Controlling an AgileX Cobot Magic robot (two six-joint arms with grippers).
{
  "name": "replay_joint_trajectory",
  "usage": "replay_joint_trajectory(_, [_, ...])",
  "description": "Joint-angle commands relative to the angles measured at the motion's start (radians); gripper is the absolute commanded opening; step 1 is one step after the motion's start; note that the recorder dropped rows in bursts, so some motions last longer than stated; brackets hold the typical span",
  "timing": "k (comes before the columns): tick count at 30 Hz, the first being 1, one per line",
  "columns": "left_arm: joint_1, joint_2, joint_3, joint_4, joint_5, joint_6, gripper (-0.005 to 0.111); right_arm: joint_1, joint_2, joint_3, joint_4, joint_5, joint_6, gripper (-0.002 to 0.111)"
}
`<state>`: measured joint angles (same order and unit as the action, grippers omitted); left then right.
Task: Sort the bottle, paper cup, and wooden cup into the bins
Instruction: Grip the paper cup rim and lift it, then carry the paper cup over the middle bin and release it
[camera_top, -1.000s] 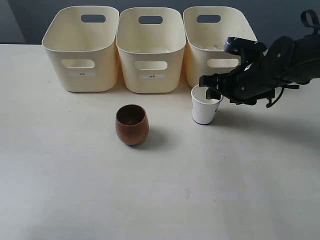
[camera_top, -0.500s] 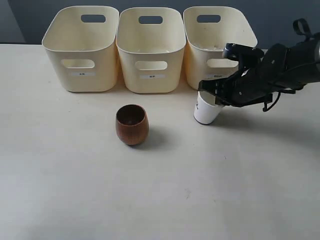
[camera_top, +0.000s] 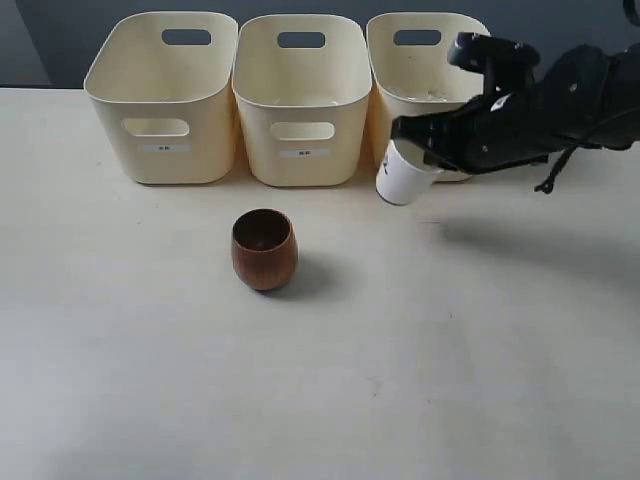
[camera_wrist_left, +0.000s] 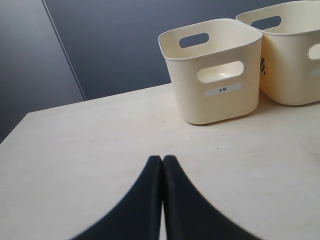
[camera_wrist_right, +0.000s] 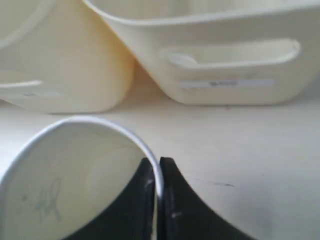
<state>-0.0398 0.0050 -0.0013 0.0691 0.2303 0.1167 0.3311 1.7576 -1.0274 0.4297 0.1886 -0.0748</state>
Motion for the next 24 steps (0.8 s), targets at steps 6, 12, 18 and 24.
replay_joint_trajectory(6, [-0.003,-0.005,0.001,0.0,-0.005,-0.002,0.0,0.19,-0.164,-0.007,-0.032,-0.27,-0.037,0.0])
replay_joint_trajectory(12, [-0.003,-0.005,0.001,0.0,-0.005,-0.002,0.0,0.217,-0.147,-0.075,-0.032,-0.305,-0.037,0.0])
replay_joint_trajectory(18, [-0.003,-0.005,0.001,0.0,-0.005,-0.002,0.0,0.217,-0.09,-0.152,-0.032,-0.301,-0.037,0.0])
replay_joint_trajectory(24, [-0.003,-0.005,0.001,0.0,-0.005,-0.002,0.0,0.217,-0.01,-0.252,-0.032,-0.301,-0.037,0.0])
